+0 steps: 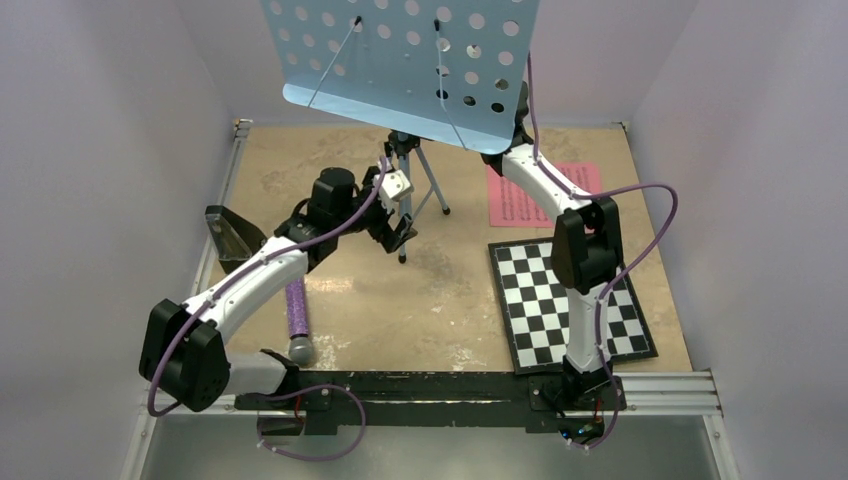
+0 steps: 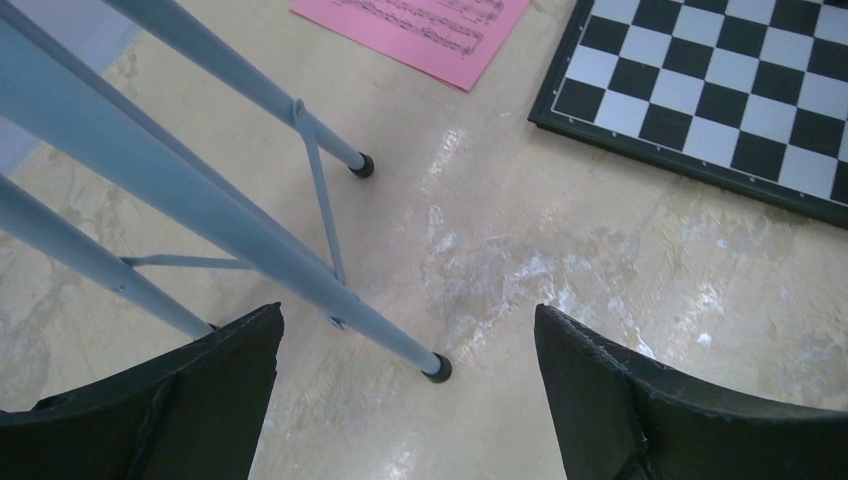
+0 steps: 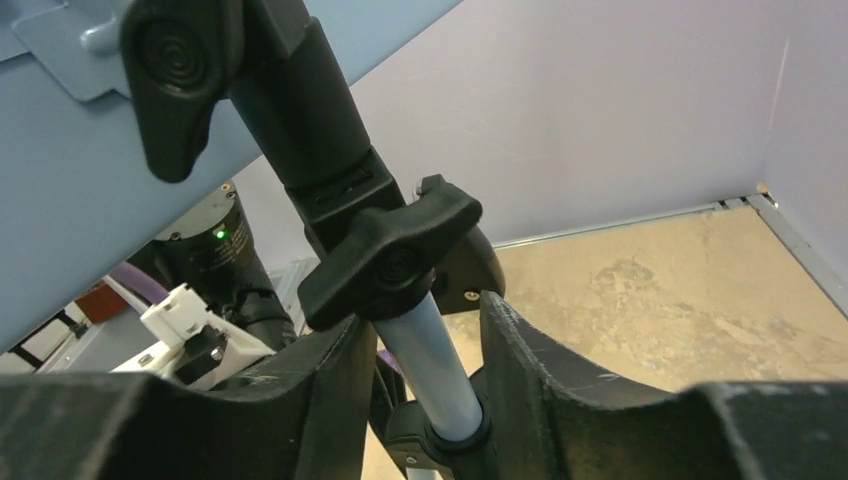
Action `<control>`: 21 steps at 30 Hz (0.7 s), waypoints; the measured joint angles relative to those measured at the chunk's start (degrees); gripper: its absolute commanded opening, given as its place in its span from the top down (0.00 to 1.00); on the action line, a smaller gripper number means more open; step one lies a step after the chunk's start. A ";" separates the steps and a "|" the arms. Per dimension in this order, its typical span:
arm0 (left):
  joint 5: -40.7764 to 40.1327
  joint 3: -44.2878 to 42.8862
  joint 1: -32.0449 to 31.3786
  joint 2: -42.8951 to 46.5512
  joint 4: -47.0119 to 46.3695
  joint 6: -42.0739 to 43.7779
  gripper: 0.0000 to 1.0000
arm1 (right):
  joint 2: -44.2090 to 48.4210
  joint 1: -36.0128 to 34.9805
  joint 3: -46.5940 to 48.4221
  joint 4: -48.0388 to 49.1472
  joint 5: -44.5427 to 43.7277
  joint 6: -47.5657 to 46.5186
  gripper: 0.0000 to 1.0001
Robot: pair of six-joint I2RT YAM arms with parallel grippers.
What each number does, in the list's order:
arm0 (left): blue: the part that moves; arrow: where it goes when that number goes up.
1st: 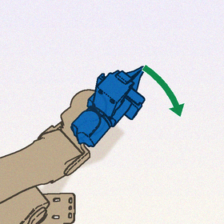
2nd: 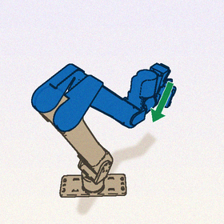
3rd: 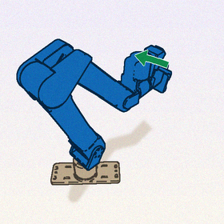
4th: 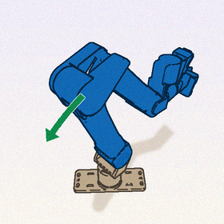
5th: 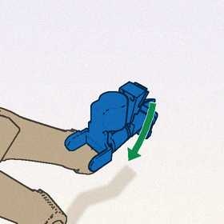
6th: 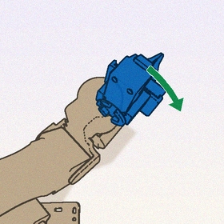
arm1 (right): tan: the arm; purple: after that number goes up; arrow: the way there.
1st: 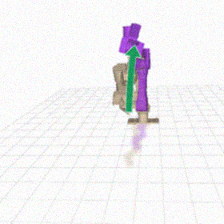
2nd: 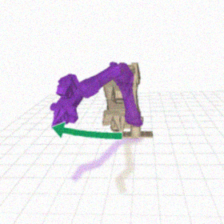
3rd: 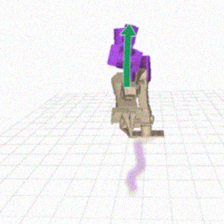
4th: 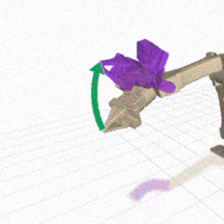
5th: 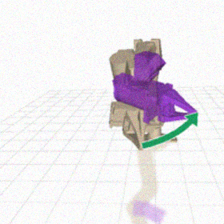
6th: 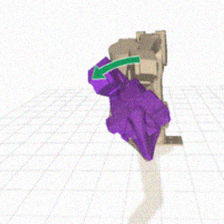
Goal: Pack up the instrument practice props
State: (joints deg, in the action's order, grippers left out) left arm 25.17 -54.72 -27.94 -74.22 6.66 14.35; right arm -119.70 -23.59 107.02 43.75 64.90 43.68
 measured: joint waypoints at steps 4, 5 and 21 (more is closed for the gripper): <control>-2.75 -0.07 -0.66 -2.54 -4.55 -2.05 0.01 | 0.00 -0.31 0.00 0.04 0.09 0.70 0.72; -3.54 -0.07 -0.72 -3.10 -5.16 -2.51 0.01 | 0.00 -0.31 0.00 0.24 0.15 0.35 0.73; -4.94 -0.68 -0.66 -8.15 -12.02 -3.19 0.76 | 0.13 -0.31 -0.66 0.39 -0.61 -0.57 1.00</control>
State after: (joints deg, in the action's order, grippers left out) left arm 20.23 -55.40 -28.60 -82.37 -5.37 11.16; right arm -119.57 -23.90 106.37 44.14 64.29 43.11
